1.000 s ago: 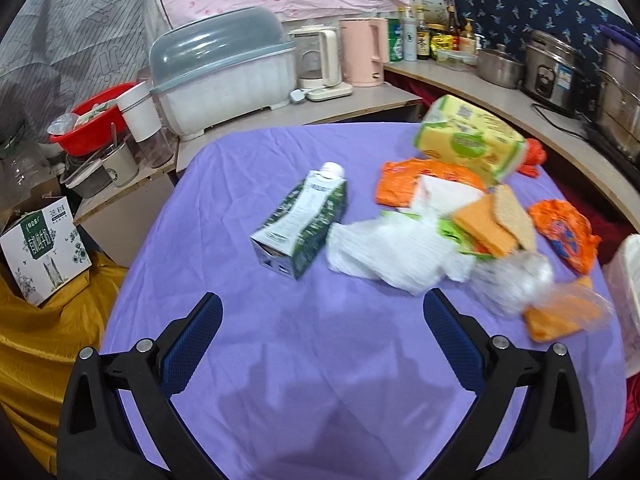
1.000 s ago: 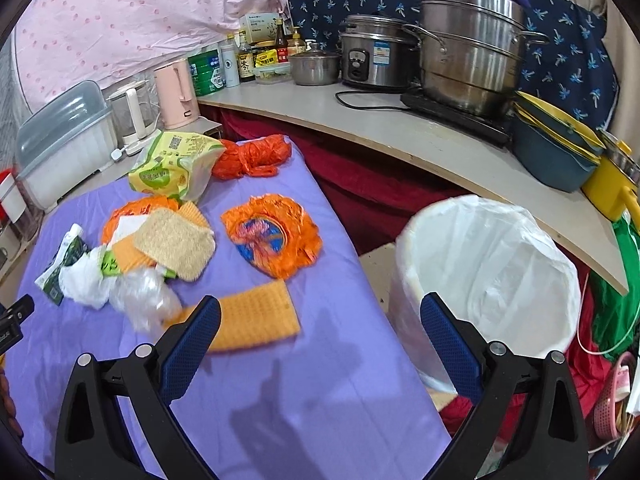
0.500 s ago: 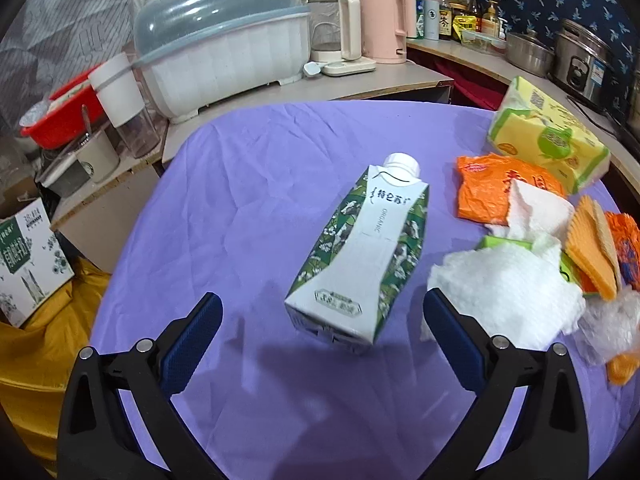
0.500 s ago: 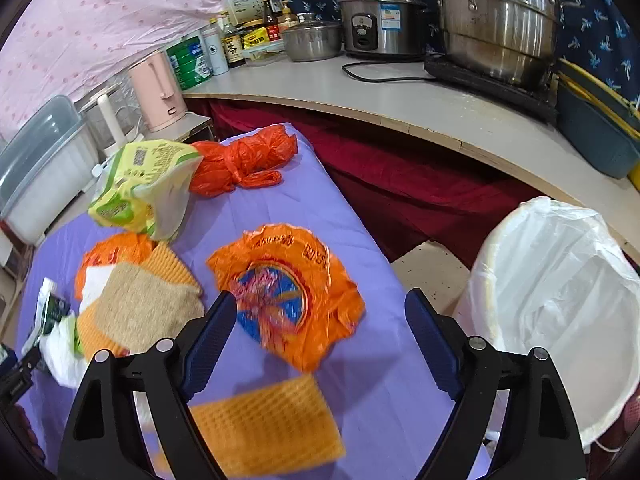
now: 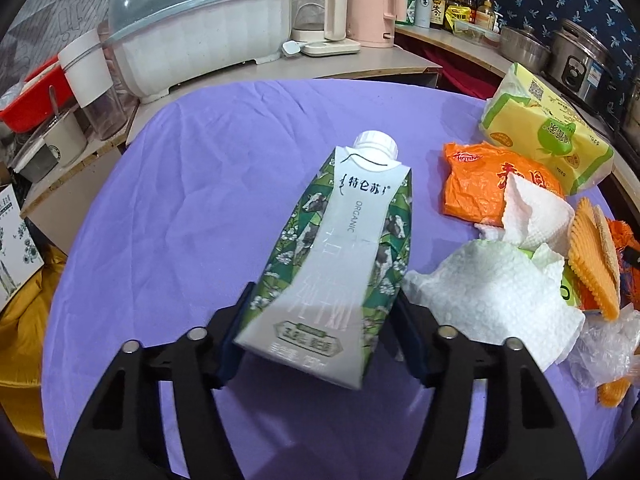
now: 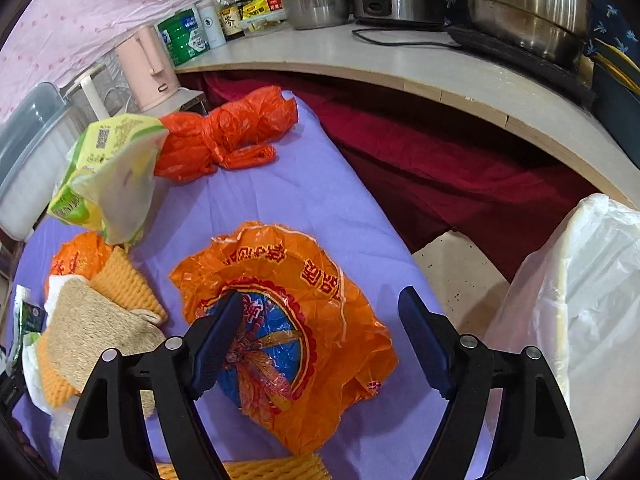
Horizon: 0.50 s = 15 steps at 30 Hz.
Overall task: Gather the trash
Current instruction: 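Grasp the green-and-white milk carton with the left tool while the right tool grasps the orange snack bag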
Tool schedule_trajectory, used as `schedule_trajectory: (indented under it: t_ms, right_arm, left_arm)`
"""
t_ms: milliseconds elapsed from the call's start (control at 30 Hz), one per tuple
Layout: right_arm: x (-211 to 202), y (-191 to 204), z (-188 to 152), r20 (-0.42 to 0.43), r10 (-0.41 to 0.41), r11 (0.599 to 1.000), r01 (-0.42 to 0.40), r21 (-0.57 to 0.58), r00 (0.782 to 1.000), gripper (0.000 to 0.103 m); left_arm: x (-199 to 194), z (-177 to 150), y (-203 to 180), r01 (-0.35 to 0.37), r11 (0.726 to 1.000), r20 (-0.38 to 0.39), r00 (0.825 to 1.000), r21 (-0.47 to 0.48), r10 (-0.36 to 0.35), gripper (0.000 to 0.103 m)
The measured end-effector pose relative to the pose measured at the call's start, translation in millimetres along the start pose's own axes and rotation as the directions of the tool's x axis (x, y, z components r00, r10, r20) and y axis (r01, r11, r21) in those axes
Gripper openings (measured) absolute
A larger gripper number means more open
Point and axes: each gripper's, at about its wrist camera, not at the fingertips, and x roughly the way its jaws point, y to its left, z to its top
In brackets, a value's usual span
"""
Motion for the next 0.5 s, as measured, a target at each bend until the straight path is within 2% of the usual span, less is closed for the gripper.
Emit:
schedule_trajectory:
  t_ms: [133,267,300,500]
  right_arm:
    - [3.1,-3.2,-4.2,-0.002,0.007,1.000,-0.007,-0.005,1.000,0.062]
    - [-3.7,-7.5,-5.4,-0.005,0.023,1.000,-0.023,0.003,1.000,0.030]
    - [-6.1,-9.1,-5.6,-0.005,0.035,0.999,-0.035,0.010,0.999,0.025]
    - [-36.5,-13.2,-9.8,0.033,0.067,0.998,-0.068,0.014,0.997,0.020]
  left_arm:
    - [-6.4,-1.1,-1.2,0.025,1.000,0.008,1.000,-0.012,-0.025,0.051]
    - [-16.3,-3.4,-2.9,0.022,0.999,0.022,1.000,-0.023,-0.021,0.050]
    - [-19.6,-3.8,-3.0,0.019,0.999,0.027,0.999,-0.027,-0.018,0.050]
    - [-47.1,-6.9,-4.0,0.025,0.999,0.055,0.998,-0.043,-0.022,0.048]
